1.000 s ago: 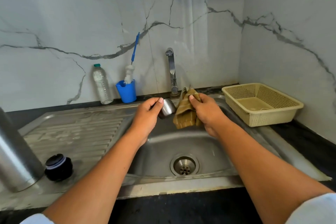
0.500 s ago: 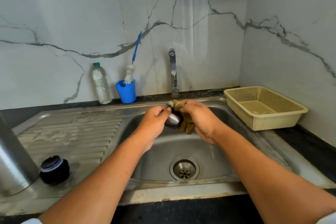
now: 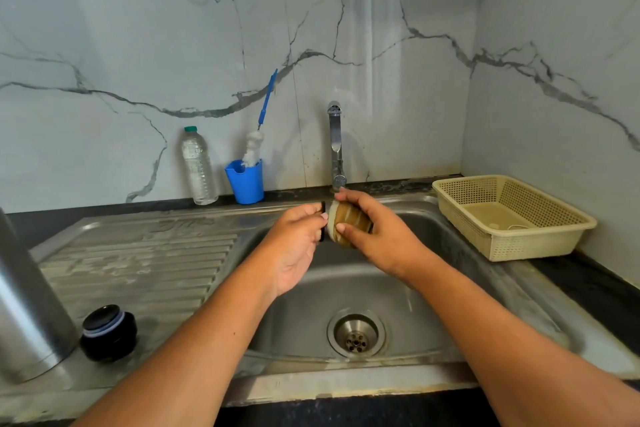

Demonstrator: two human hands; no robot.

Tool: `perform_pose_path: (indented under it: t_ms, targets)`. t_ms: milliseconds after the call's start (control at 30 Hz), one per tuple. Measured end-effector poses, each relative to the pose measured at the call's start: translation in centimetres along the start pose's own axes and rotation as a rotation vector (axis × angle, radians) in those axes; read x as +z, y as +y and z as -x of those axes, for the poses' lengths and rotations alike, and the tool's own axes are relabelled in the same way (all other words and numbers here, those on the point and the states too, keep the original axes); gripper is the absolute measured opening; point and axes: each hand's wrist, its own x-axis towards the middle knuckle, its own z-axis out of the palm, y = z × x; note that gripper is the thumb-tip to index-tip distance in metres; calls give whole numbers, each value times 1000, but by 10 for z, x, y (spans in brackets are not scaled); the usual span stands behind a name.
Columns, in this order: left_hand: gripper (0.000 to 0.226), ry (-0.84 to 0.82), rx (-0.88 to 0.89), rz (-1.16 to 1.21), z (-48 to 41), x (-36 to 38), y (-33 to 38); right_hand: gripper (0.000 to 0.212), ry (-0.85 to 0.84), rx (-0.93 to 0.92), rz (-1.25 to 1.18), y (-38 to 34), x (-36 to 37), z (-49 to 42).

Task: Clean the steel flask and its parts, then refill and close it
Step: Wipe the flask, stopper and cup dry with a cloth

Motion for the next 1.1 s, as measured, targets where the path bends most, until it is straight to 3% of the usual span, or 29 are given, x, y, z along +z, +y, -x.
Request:
perform_pose_path:
  t_ms: [133,300,400,500,667,833,967,1100]
  targets:
    - [30,-143,7,-171,5,-2,-2,27,-10,206,-90,-6,-4,1]
    - [30,-222,76,-176,6,0,-3,55,-80,429,-557,-5,-17,3]
    - [30,-232,149,-272,5,2,-1,50,-61,518,-964,-3,-15,0]
    - [32,-228,240,-508,4,5,-5,50,16,693,-1088,-2,-13,-5]
    - [30,-254,292,-1013,-5,7,-12,47,120,824,-955,6,-18,-10]
    - [35,-315,220,-1248,-4,13,-16,37,167,713,-724,7,-17,-9]
    - [30,-263,177,-1199,-5,14,-15,33,156,543,-592,-5,-8,-4]
    - [17,-153,64,-835,1,14,-7,27,132,342,-478,-9,3,-1]
